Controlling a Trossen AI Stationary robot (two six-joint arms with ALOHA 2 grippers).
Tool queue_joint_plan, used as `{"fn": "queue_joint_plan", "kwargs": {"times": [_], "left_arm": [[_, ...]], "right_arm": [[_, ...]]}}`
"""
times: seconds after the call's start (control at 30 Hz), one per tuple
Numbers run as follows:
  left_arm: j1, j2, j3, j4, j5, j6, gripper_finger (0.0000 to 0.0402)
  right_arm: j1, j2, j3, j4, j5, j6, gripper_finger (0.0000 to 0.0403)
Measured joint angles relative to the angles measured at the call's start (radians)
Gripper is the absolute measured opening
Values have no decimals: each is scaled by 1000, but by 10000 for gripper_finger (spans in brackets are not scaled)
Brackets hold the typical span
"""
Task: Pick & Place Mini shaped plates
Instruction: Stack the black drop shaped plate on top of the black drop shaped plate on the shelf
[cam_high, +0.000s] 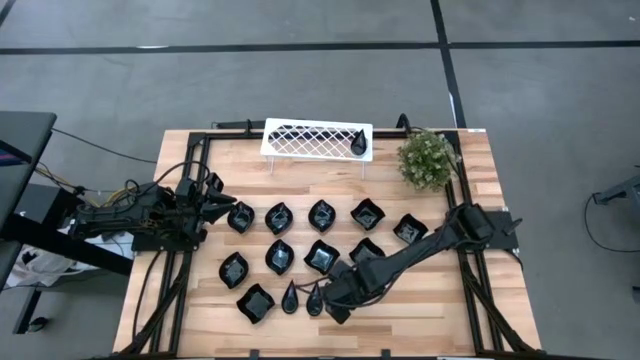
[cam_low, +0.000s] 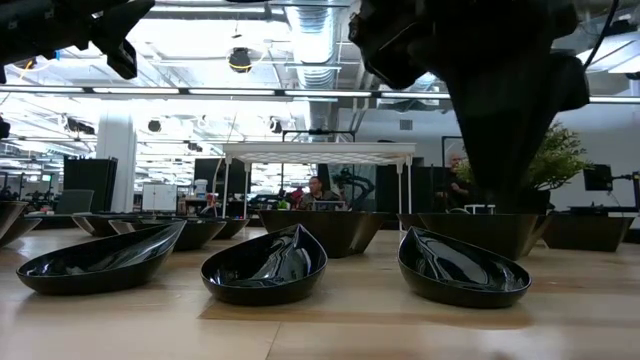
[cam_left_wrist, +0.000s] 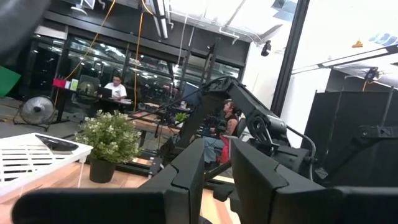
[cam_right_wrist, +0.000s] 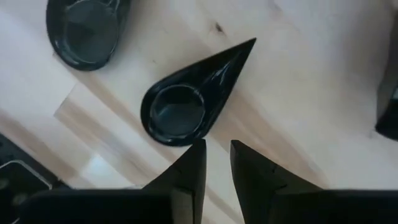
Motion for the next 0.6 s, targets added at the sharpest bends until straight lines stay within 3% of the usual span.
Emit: {"fn": "queue_joint_plan", "kwargs": {"times": [0.6], "left_arm": [[0,0,0,0,0,0,82]], "right_arm": [[-51,-1,0,-26,6,-87,69]]}}
